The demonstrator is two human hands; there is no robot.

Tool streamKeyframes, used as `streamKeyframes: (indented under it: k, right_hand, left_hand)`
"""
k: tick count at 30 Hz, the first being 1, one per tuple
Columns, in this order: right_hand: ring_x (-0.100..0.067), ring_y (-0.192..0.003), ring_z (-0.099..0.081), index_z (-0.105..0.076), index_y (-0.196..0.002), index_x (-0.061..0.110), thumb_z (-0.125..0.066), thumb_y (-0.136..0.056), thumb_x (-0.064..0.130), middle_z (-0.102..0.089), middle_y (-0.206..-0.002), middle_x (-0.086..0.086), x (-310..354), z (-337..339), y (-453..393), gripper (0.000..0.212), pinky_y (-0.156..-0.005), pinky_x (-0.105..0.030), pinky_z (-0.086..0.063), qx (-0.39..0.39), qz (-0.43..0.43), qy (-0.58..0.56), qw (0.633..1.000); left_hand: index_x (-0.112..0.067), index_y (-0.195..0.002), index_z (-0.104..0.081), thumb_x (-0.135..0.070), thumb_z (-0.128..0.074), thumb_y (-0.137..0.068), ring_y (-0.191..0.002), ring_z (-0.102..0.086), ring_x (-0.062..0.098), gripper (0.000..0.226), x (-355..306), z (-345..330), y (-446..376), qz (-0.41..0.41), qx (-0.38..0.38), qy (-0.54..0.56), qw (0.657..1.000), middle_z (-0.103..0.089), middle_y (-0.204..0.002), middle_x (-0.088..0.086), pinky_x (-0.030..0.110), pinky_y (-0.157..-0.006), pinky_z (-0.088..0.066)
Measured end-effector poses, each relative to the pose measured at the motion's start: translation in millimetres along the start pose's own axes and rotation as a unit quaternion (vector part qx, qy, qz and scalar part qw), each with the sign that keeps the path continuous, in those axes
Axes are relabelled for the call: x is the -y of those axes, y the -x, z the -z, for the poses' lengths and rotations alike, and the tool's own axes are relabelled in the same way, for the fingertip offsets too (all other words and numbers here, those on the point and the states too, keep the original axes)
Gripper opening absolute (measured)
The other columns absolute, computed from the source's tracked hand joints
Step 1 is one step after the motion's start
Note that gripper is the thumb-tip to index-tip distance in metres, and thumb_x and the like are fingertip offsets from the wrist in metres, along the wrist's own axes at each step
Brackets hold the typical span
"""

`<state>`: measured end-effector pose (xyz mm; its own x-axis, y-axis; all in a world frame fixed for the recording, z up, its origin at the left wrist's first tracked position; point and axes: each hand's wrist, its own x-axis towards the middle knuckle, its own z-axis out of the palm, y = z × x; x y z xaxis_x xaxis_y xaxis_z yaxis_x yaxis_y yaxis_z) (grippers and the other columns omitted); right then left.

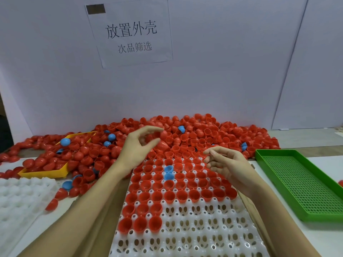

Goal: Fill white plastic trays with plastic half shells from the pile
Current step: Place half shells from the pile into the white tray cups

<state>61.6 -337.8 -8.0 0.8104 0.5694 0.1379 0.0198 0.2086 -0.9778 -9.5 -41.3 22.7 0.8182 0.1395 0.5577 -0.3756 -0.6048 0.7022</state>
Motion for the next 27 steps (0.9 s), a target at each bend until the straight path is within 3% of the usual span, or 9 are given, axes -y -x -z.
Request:
streamKeyframes:
  k: [4,7,9,16,20,23,27]
  right_hand:
    - [-0.025,-0.101,-0.073,-0.075,-0.121,0.019,-0.071,-0.098,0.026,-0.076,-0.112,-0.013,7,-13,5,0.025,-0.088,-0.028,-0.060,0.051,0.012,0.043,0.998]
    - [-0.027,-0.113,-0.074,-0.066,-0.135,0.032,-0.075,-0.098,0.031,-0.073,-0.128,-0.006,11,-30,11,0.038,-0.095,-0.032,-0.060,0.110,0.023,0.105,0.988]
    - [-0.028,-0.108,-0.076,-0.062,-0.138,0.034,-0.076,-0.097,0.032,-0.072,-0.127,-0.002,14,-40,15,0.043,-0.095,-0.034,-0.060,0.126,0.031,0.145,0.981]
    - [-0.026,-0.087,-0.078,-0.071,-0.115,0.017,-0.078,-0.092,0.024,-0.076,-0.108,-0.003,19,-55,21,0.025,-0.085,-0.038,-0.064,0.042,0.085,0.221,0.971]
    - [-0.021,-0.091,-0.077,-0.072,-0.116,0.015,-0.074,-0.095,0.023,-0.077,-0.105,-0.003,19,-51,20,0.022,-0.082,-0.026,-0.061,0.040,0.100,0.208,0.972]
    - [-0.018,-0.093,-0.077,-0.073,-0.116,0.021,-0.073,-0.095,0.028,-0.078,-0.105,0.000,17,-41,18,0.022,-0.084,-0.023,-0.060,0.019,0.104,0.206,0.973]
    - [-0.015,-0.096,-0.078,-0.073,-0.121,0.027,-0.074,-0.096,0.025,-0.078,-0.110,0.007,10,-20,8,0.025,-0.088,-0.023,-0.061,-0.069,0.111,0.215,0.968]
  left_hand:
    - [-0.042,-0.121,-0.071,-0.030,-0.077,-0.090,-0.123,-0.064,0.009,0.034,-23,-15,42,0.067,0.047,0.142,0.986,-0.070,-0.127,-0.017,0.033,-0.104,-0.048]
    - [-0.034,-0.122,-0.072,-0.022,-0.076,-0.092,-0.121,-0.067,0.015,0.033,-37,-27,61,0.067,0.064,0.211,0.973,-0.073,-0.125,-0.007,0.027,-0.097,-0.055]
    - [-0.028,-0.122,-0.072,-0.014,-0.074,-0.094,-0.116,-0.070,0.016,0.032,-44,-30,67,0.053,0.065,0.226,0.970,-0.074,-0.122,-0.002,0.021,-0.096,-0.054]
    - [-0.027,-0.125,-0.073,-0.011,-0.072,-0.095,-0.115,-0.070,0.012,0.034,-49,-30,76,0.032,0.083,0.186,0.979,-0.076,-0.118,-0.008,0.023,-0.100,-0.053]
    - [-0.030,-0.123,-0.074,-0.012,-0.072,-0.096,-0.113,-0.070,0.006,0.033,-49,-26,76,0.037,0.028,0.182,0.982,-0.074,-0.120,-0.014,0.014,-0.097,-0.050]
    - [-0.036,-0.122,-0.073,-0.017,-0.072,-0.095,-0.111,-0.072,0.011,0.034,-43,-13,71,0.062,0.001,0.190,0.980,-0.073,-0.123,-0.014,0.027,-0.099,-0.055]
    - [-0.037,-0.120,-0.073,-0.016,-0.073,-0.094,-0.115,-0.066,0.000,0.033,-17,13,63,0.042,-0.091,0.039,0.994,-0.072,-0.120,-0.021,0.018,-0.099,-0.052]
